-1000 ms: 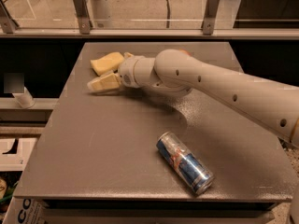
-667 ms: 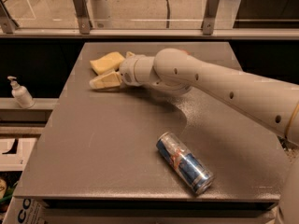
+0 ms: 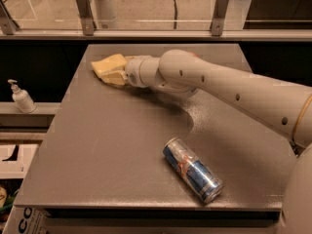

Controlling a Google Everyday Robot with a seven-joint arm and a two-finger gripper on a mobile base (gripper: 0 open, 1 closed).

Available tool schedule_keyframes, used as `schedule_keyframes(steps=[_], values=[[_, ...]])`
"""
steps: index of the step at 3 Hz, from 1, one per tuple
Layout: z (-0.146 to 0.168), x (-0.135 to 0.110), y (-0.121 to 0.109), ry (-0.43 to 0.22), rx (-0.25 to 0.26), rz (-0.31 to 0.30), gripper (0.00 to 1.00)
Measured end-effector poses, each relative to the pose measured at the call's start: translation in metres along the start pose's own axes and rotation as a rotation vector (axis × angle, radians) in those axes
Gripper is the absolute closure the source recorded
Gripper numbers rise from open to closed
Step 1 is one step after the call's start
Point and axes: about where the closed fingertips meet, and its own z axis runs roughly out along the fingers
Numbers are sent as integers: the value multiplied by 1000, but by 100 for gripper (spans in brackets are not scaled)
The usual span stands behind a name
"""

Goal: Pick sponge

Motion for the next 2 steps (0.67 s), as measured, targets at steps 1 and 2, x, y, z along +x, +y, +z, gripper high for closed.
schedule_keyframes(steps=[1,2], values=[[-1,-6,-1,-16,5,-3,64],[-5,-13,-2,-39,12,-7,87]])
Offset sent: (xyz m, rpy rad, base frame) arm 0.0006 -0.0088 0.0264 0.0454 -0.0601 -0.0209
